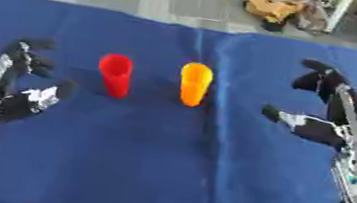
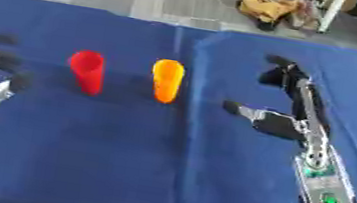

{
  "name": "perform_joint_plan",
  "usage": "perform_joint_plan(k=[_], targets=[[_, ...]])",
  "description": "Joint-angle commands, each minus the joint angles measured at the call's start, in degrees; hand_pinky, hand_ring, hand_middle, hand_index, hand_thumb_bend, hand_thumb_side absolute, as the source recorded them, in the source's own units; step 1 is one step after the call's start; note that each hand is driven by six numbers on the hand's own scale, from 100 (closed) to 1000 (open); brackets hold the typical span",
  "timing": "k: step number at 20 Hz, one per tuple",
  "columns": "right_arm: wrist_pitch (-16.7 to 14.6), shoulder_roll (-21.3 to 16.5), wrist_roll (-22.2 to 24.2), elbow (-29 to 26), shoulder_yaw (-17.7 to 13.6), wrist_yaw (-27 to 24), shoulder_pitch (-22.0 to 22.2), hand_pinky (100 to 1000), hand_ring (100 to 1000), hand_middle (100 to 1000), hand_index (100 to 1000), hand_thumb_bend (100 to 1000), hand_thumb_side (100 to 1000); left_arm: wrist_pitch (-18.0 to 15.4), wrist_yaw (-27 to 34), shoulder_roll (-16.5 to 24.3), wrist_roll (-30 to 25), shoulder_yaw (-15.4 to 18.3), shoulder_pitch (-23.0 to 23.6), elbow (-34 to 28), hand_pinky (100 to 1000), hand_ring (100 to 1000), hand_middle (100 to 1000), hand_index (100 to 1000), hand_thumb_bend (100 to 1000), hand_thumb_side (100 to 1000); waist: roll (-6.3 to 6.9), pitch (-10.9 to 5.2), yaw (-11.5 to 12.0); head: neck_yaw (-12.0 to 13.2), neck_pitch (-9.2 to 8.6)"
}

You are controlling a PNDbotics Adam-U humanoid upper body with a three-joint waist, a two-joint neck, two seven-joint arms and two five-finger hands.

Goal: Pour the contents of one cup into another cup.

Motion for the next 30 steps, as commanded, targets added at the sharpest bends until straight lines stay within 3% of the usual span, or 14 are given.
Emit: perform_joint_plan(k=[1,12,19,30], targets=[[-0.09,-0.45,0.13,-0.51,-0.54,-0.40,-0.62,755,640,535,832,862,292,-0.03,-0.16,0.50,0.47,0.63,-0.58,-0.45,619,639,752,807,835,546,0.03,-0.80,-0.06,0.16,-0.44],[-0.12,-0.45,0.22,-0.48,-0.46,-0.44,-0.57,754,640,535,832,861,296,0.44,-4.20,1.39,2.74,-0.56,-3.30,4.39,605,630,744,809,846,529,0.12,-0.90,-0.21,0.33,-0.55],[-0.17,-0.39,0.34,-0.45,-0.37,-0.49,-0.53,754,640,535,832,859,299,-2.40,-2.04,0.21,7.57,-3.23,-8.57,15.81,593,623,736,802,870,499,-0.02,-0.86,-0.46,0.56,-0.47],[-0.24,-0.15,0.53,-0.37,-0.17,-0.54,-0.51,755,640,535,832,857,301,-7.40,-4.80,-3.15,11.96,-4.85,-15.39,29.72,608,628,738,804,875,475,-0.19,-0.82,-0.68,1.03,-0.29]])
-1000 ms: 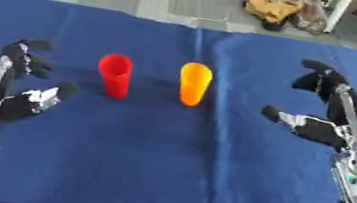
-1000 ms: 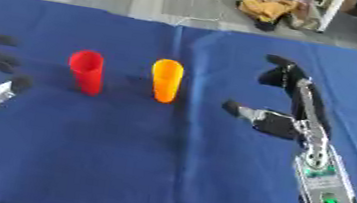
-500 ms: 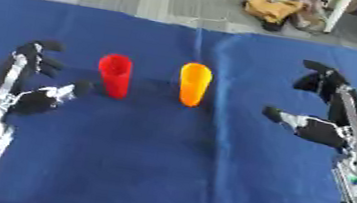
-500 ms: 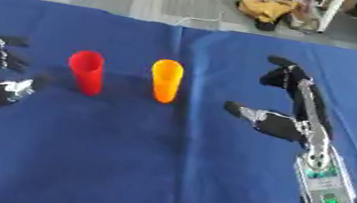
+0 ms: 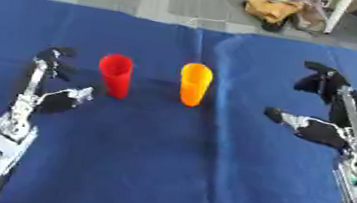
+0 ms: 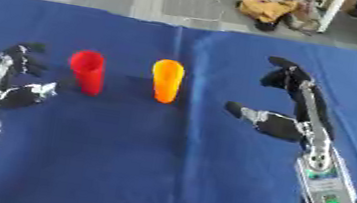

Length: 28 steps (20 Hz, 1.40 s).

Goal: Pour the contents of one cup into another cup.

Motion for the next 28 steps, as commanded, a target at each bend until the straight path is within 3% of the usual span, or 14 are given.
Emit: perform_joint_plan(k=[1,12,28], targets=[[-0.18,-0.60,0.20,-0.42,-0.21,-0.35,-0.54,755,640,535,832,857,302,-1.06,-1.27,-0.05,0.57,-0.34,-2.19,2.06,612,630,739,804,877,476,-0.03,-0.77,-0.08,0.21,-0.30],[-0.28,-0.38,0.47,-0.39,-0.03,-0.45,-0.60,755,640,535,833,859,299,-1.69,-6.57,-2.40,3.89,0.19,-5.55,8.64,720,714,762,808,877,471,-0.48,-0.80,-0.68,0.71,-0.44],[-0.37,-0.16,0.75,-0.37,0.09,-0.53,-0.61,755,640,534,833,858,294,-2.41,-11.56,-4.68,6.23,1.09,-9.53,13.98,738,727,766,812,879,474,-0.56,-0.40,-1.59,1.20,-0.35]])
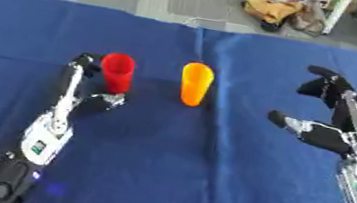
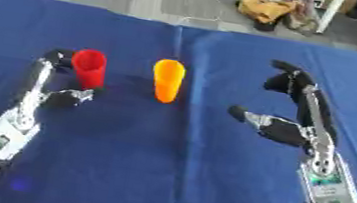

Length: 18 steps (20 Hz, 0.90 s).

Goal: Pour the contents of one cup into another cup.

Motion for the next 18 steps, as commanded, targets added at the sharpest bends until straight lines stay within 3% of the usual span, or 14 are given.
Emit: perform_joint_plan(k=[1,18], targets=[[-0.16,-0.65,0.21,-0.66,-0.13,-0.30,-0.61,755,640,534,833,858,295,-0.04,-0.86,-0.27,0.67,0.51,-1.74,0.04,738,727,765,812,879,474,0.09,-0.59,-0.16,0.14,-0.34],[-0.28,-0.40,0.61,-0.65,0.18,-0.37,-0.93,755,640,534,833,857,293,-0.01,-4.64,-0.95,1.42,0.65,-5.11,2.82,724,711,754,815,872,462,0.04,0.08,-1.70,0.75,-0.68]])
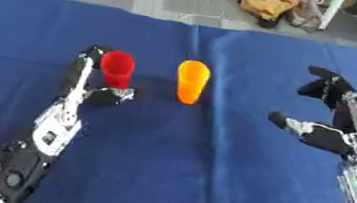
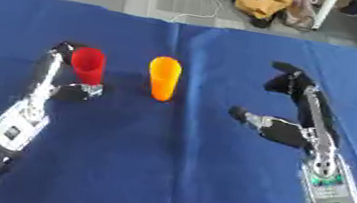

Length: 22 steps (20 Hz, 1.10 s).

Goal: Pour the contents of one cup into another cup.

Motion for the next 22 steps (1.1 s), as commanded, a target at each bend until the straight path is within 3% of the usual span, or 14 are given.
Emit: perform_joint_plan(k=[1,15,19,22], targets=[[-0.14,-0.46,0.29,-0.66,0.05,-0.34,-0.91,755,640,534,833,857,292,-0.01,-0.76,-0.13,0.58,0.49,-1.64,-0.10,722,709,752,815,870,463,0.02,-0.57,-0.23,0.29,-0.73],[-0.24,-0.39,0.51,-0.70,0.15,-0.44,-1.21,755,639,534,834,854,296,0.55,-3.67,-0.32,1.09,1.26,-1.81,3.36,541,579,640,796,780,408,0.01,0.09,-0.66,0.60,-0.97],[-0.26,-0.40,0.55,-0.71,0.15,-0.44,-1.26,755,639,534,834,854,296,0.26,-3.28,-0.44,1.79,1.61,-1.70,4.08,421,479,555,778,722,377,-0.04,0.23,-0.65,0.59,-0.99],[-0.27,-0.39,0.55,-0.70,0.12,-0.44,-1.26,755,639,534,834,853,297,-0.34,-2.44,-0.53,2.19,1.58,-1.55,4.16,331,414,507,761,615,341,-0.07,0.29,-0.65,0.55,-0.98]])
